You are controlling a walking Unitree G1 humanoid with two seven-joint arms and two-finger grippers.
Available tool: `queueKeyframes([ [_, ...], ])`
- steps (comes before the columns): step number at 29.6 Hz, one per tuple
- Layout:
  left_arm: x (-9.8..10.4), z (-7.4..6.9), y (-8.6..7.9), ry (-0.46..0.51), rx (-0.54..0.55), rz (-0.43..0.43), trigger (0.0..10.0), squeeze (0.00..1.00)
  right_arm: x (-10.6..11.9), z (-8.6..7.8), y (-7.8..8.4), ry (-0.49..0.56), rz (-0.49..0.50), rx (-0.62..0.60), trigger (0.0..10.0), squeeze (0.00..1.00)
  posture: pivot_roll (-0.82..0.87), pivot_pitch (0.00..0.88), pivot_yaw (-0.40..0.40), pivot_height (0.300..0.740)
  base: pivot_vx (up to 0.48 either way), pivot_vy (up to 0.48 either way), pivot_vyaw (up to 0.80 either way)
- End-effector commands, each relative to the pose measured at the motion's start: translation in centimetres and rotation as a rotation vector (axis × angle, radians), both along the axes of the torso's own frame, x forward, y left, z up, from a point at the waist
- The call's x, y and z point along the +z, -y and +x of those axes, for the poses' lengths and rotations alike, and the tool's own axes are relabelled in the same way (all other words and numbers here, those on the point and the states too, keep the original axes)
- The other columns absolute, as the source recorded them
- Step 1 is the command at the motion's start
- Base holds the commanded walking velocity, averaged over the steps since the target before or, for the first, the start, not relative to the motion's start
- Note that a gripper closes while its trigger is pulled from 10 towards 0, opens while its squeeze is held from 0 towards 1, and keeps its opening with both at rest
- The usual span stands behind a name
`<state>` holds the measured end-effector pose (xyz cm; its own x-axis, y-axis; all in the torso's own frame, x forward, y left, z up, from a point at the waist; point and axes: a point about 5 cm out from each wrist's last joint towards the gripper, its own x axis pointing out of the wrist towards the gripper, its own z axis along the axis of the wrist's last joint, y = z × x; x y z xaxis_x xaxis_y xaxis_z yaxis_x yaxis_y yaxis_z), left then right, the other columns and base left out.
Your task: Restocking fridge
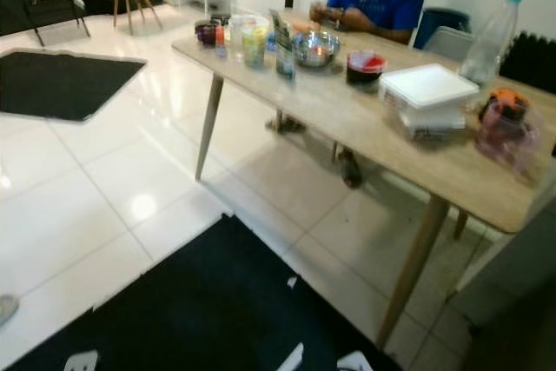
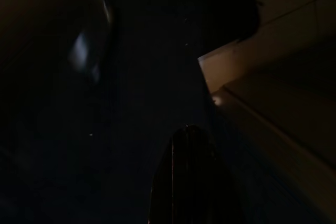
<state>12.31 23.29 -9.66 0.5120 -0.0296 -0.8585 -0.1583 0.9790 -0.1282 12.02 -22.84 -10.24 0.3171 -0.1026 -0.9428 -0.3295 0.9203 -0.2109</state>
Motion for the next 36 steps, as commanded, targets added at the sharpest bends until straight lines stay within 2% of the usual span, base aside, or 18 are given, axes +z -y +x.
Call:
queueKeyframes([
  [1,-0.20,-0.55,0.05,-0.022,-0.007,0.001,10.0,0.00,0.03,-0.05,0.20,-0.004,-0.011,0.010,10.0,0.00,-0.06,0.000,0.023,0.740,0.371,0.000,0.00],
  [17,-0.17,-0.50,0.01,-0.021,-0.012,0.001,10.0,0.00,0.01,-0.02,0.08,-0.006,-0.010,0.016,10.0,0.00,-0.06,0.000,0.025,0.740,0.373,0.000,0.00],
  [28,-0.17,-0.49,0.03,-0.022,-0.016,0.003,10.0,0.00,-0.06,-0.11,-0.09,-0.015,-0.005,0.022,10.0,0.00,-0.05,0.000,0.027,0.740,0.370,0.000,-0.78],
  [36,-0.19,-0.50,0.01,-0.026,-0.019,0.013,10.0,0.00,-0.04,0.09,-0.29,0.001,0.001,0.020,10.0,0.00,-0.05,0.000,0.027,0.740,0.337,0.000,0.00],
])
